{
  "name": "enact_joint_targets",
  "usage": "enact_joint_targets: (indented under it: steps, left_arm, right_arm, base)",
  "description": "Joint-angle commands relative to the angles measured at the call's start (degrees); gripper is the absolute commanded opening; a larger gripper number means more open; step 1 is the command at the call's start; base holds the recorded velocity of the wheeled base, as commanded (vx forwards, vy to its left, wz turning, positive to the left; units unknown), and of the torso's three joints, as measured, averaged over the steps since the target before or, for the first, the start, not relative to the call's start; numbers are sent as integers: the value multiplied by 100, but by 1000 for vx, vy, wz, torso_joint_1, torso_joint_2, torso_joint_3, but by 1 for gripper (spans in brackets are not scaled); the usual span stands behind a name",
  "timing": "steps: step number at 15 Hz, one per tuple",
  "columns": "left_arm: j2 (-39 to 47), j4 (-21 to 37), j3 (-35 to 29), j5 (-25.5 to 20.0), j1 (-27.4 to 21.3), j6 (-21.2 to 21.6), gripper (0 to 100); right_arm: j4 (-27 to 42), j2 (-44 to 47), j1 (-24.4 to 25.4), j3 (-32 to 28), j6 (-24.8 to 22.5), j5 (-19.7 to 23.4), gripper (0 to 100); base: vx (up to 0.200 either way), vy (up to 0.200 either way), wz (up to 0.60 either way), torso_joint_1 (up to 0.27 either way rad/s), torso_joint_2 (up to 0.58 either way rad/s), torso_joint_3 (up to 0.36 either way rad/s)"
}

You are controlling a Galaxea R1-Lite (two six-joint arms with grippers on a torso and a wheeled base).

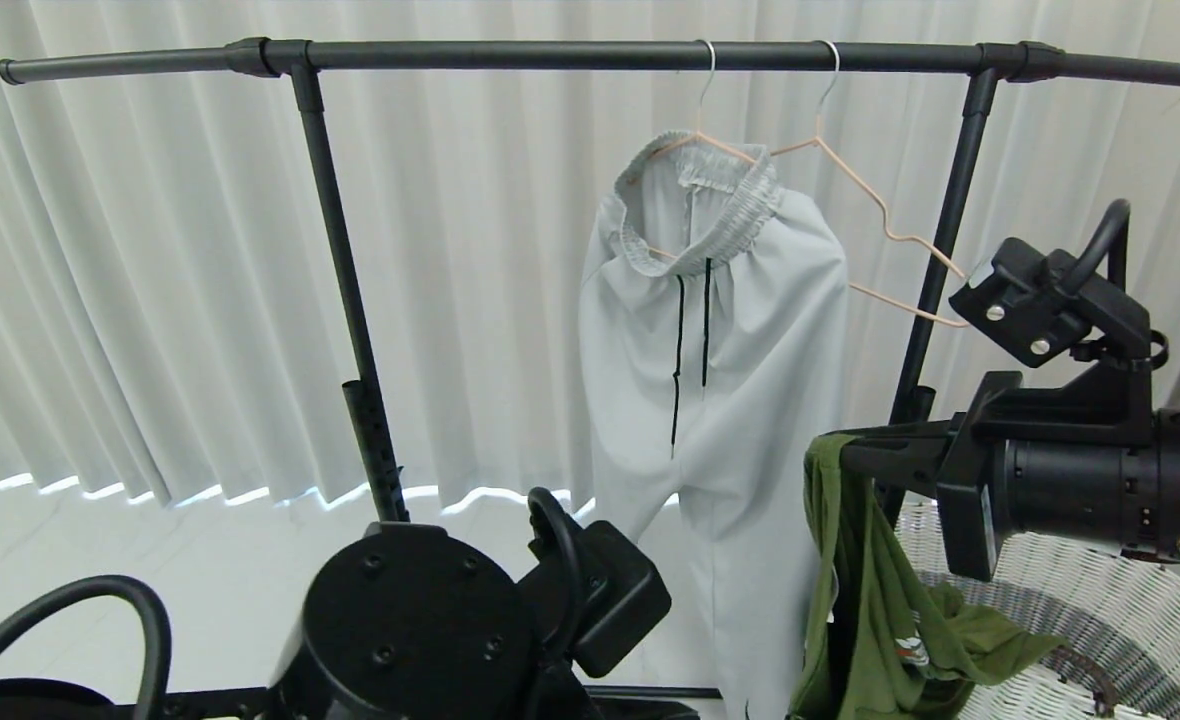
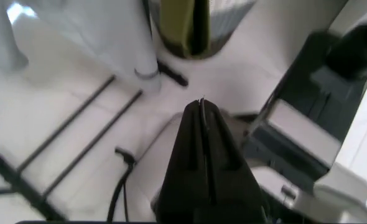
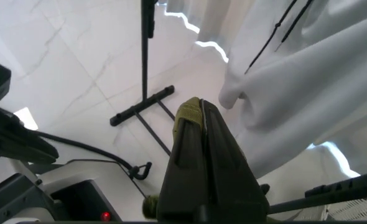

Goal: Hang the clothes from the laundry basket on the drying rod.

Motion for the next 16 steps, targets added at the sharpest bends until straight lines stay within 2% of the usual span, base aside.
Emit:
enact_joint_targets:
  steps: [1, 2, 6, 7, 8, 10, 13, 16]
  left_arm:
    - [72, -166, 26, 9, 12, 10, 0]
    - [90, -218, 17, 0, -6, 28, 100]
    - [266, -394, 0, 18, -41, 36, 100]
    - [354, -543, 0, 18, -41, 28, 100]
    - [609, -1018, 17, 18, -6, 19, 100]
    - [1039, -1405, -62, 9, 109, -43, 100]
    - [1690, -1501, -677, 35, 355, -183, 100]
    - [2217, -1501, -1231, 237, 425, -553, 100]
  right_arm:
    - [-4, 21, 23, -18, -10, 4, 0]
    - [-4, 21, 76, -18, -28, 4, 0]
    - [-65, -59, 243, -36, -28, 4, 0]
    - [-109, -59, 269, -36, -28, 4, 0]
    - [-162, -67, 331, -36, -19, 4, 0]
    - [-171, -129, 384, -45, -19, 4, 0]
    - [-171, -226, 516, -36, -19, 4, 0]
    - [-162, -305, 542, -18, -10, 4, 0]
  base:
    - [0, 0, 0, 0, 0, 0]
    - [0, 0, 0, 0, 0, 0]
    - [0, 0, 0, 0, 0, 0]
    - [0, 0, 0, 0, 0, 0]
    - [0, 0, 0, 0, 0, 0]
    - [0, 0, 0, 0, 0, 0]
    - [0, 0, 0, 0, 0, 0]
    - [0, 0, 0, 0, 0, 0]
